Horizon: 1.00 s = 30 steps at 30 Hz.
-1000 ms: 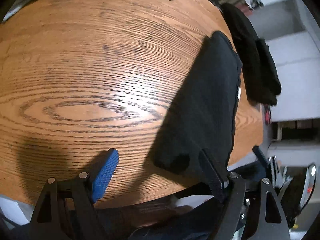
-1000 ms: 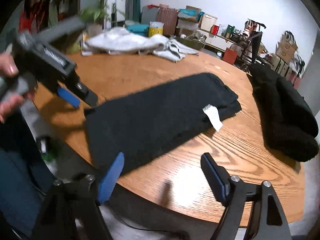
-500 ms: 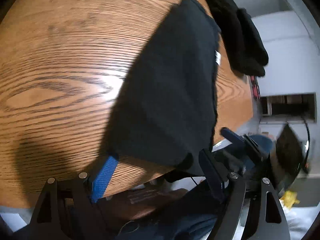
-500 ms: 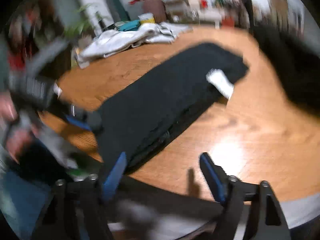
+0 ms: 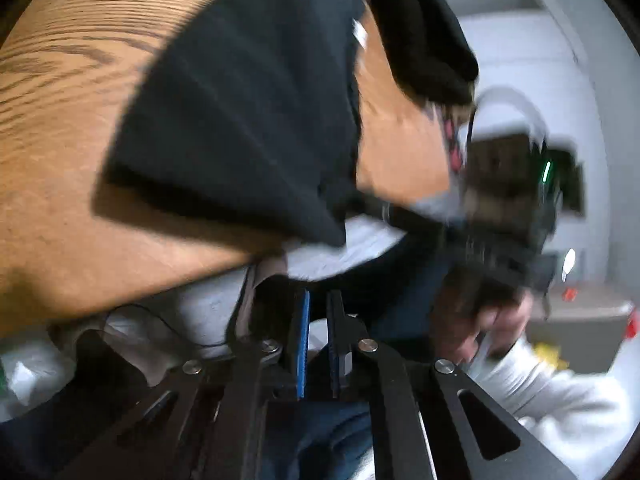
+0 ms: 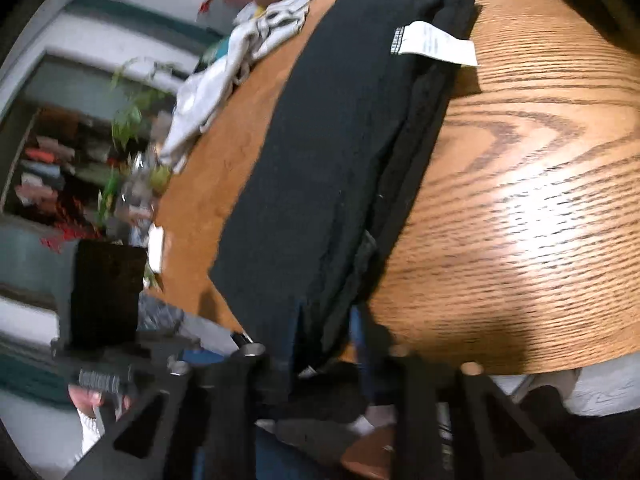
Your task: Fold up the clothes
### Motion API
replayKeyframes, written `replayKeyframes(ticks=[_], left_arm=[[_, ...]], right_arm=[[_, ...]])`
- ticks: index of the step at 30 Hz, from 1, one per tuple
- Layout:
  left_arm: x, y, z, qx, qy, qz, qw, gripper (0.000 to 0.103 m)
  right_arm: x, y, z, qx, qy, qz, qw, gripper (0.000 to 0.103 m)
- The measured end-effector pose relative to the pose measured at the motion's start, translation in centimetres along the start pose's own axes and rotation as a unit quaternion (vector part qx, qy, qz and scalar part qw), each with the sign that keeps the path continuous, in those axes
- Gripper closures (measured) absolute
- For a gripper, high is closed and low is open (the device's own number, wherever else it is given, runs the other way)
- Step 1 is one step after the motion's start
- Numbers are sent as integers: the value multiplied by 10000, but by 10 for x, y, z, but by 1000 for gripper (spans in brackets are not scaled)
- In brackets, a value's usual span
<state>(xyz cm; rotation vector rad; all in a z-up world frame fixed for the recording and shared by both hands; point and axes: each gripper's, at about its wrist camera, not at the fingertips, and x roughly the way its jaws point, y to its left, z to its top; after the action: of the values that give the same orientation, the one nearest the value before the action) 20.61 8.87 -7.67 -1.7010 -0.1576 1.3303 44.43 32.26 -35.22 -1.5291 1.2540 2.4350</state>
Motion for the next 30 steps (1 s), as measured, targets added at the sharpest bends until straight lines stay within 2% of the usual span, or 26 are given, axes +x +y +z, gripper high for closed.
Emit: replayKeyframes(ticks=[3,4,5,6,7,8,10,11,13,16,18,19,21,23,25,26,28,29,30], left_arm=[[-19,-11,6,179,-336,425,9984,91],[-29,-14,10,228,-525,641,9963,82],[-42,-14,15,251,-814,974,9916,60],[-53,-14,20,229,-1079,1282,9856,45],[-61,-11,24,97,-1287,1531,9798,19],[-67,-8,28,-42,-1456,1708,9745,18],[-68,-3,37,-311,-1556,1717,9723,18],[-60,-3,41,-328,-1432,1706,9743,18],[-43,-2,49,-361,-1182,1684,9779,19],[-26,-3,53,-161,-1033,1753,9790,24],[-18,-14,52,91,-916,1605,9827,55],[-14,-20,49,220,-853,1562,9838,67],[-6,-35,41,573,-865,1679,9803,78],[4,-48,31,856,-751,1577,9809,80],[16,-53,21,893,-601,1346,9850,80],[18,-52,19,846,-510,1257,9871,76],[12,-47,20,680,-370,1146,9904,73],[7,-40,21,534,-384,1139,9913,66],[2,-34,22,389,-398,1131,9920,60]], right_arm=[[-17,0,0,-194,-8,-154,9997,93],[-23,0,0,-259,-11,-205,9995,90],[-29,0,1,-324,-14,-256,9991,81],[-35,0,1,-389,-17,-308,9988,54],[-39,0,0,-379,-78,-291,9988,44],[-43,0,-1,-334,-167,-242,9990,37],[-45,-1,-4,-215,-269,-177,9992,37],[-42,-3,-5,-127,-249,-175,9995,39],[-29,-8,-7,32,-111,-270,9996,49],[-13,-15,-12,226,27,-59,9997,74],[-12,-17,-13,229,36,-17,9997,87],[-14,-17,-12,202,32,-35,9998,88],[-18,-17,-8,130,-8,-186,9997,89],[-26,-20,-5,18,-42,-428,9991,89],[-38,-24,-4,-167,-2,-670,9976,89],[-44,-25,-5,-263,45,-702,9972,84],[-57,-26,-6,-369,15,-701,9969,71],[-66,-27,-4,-394,-78,-692,9968,53],[-71,-28,1,-399,-145,-694,9967,43]])
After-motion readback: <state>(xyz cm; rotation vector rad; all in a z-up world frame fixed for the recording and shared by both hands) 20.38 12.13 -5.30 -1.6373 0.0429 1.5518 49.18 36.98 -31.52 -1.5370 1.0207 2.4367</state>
